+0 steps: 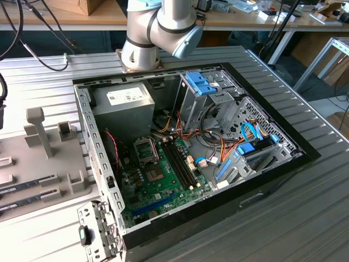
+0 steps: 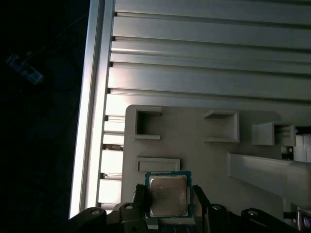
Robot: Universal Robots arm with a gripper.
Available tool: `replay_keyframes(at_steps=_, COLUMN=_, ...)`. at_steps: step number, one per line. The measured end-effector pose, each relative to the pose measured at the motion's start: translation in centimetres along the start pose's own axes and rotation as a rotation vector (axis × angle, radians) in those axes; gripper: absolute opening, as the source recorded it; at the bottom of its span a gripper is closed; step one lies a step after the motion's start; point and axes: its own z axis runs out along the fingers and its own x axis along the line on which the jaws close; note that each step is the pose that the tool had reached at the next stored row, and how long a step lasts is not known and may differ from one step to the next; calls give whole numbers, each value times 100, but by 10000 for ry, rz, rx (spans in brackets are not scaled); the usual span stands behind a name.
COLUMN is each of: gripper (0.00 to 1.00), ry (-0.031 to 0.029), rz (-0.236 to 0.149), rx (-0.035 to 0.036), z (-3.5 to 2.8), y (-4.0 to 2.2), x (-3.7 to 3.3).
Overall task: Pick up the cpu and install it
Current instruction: 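Pick up the cpu and move it towards the insertion slot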
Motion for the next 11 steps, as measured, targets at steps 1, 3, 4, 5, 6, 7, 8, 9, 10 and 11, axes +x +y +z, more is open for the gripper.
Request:
replay_keyframes(at_steps=1, gripper=47, ry=-1, rz=0, rx=-5, z=-9, y=1, x=0)
replay_keyframes(at_steps=3, gripper=47, ry=-3, rz=0, rx=-15, z=-30, y=3, x=-1)
replay_keyframes(at_steps=4, gripper=47, ry=-2, rz=0, rx=-21, z=-44, y=5, x=-1)
replay_keyframes(at_steps=5, gripper=47, ry=-2, rz=0, rx=-25, z=-54, y=6, x=-2)
replay_keyframes(at_steps=6, gripper=47, ry=-2, rz=0, rx=-32, z=-70, y=8, x=-2)
replay_keyframes(at_steps=7, gripper=47, ry=-2, rz=0, rx=-38, z=-86, y=10, x=-3)
replay_keyframes(at_steps=8, gripper=47, ry=-2, rz=1, rx=-42, z=-94, y=11, x=-3)
replay_keyframes(at_steps=9, gripper=47, ry=-3, rz=1, rx=-48, z=-107, y=12, x=-3)
replay_keyframes(at_steps=10, gripper=47, ry=-4, rz=1, rx=-52, z=-114, y=13, x=-3)
replay_keyframes(at_steps=11, gripper=47, ry=-4, rz=1, rx=-57, z=-127, y=15, x=-4)
